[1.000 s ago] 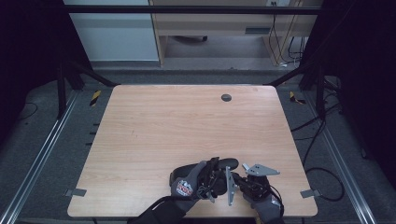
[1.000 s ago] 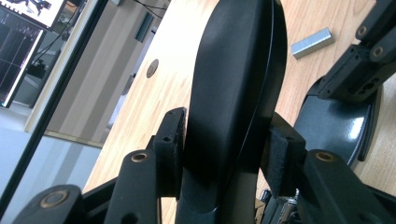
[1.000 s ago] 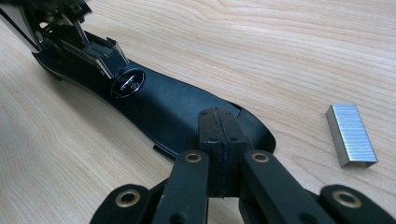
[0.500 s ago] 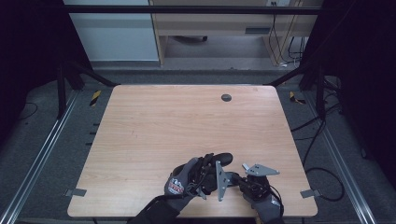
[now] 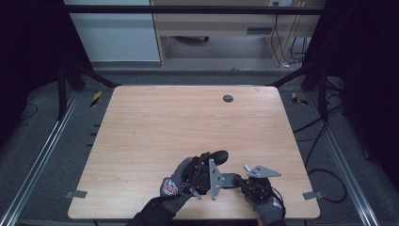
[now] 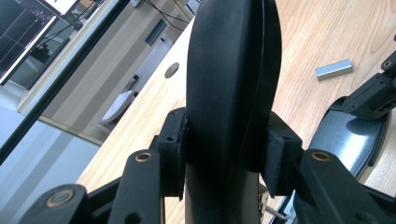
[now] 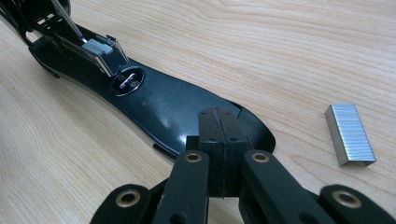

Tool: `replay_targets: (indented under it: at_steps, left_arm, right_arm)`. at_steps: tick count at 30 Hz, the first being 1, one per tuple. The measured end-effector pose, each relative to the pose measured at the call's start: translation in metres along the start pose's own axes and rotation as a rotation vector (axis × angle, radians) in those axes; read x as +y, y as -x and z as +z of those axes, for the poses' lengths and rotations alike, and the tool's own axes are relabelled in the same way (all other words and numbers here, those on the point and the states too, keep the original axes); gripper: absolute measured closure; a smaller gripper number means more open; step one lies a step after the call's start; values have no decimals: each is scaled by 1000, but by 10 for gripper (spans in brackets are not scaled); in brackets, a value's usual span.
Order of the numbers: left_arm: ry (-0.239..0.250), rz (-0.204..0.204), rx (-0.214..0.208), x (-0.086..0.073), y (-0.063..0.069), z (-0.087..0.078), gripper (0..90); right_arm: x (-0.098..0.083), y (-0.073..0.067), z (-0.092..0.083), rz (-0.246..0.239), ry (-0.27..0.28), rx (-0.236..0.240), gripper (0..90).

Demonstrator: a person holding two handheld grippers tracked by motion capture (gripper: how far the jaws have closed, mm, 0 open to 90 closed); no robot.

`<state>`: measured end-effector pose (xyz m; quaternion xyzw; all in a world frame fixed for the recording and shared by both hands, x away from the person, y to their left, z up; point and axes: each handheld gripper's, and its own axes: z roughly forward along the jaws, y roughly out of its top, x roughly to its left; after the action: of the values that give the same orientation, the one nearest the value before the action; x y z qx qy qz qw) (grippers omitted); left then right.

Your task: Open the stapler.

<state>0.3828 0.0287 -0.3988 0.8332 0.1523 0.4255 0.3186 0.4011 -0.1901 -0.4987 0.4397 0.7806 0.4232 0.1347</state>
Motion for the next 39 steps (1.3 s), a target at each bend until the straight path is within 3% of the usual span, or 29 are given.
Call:
replay_targets:
  at_steps: [25, 39]
  left_arm:
    - [34, -133, 28, -12, -21, -21, 582]
    - [39, -160, 38, -17, -27, -27, 581]
  right_arm:
    - [0, -1, 0, -22, 1, -11, 900]
    - [0, -1, 0, -21, 0, -6, 900]
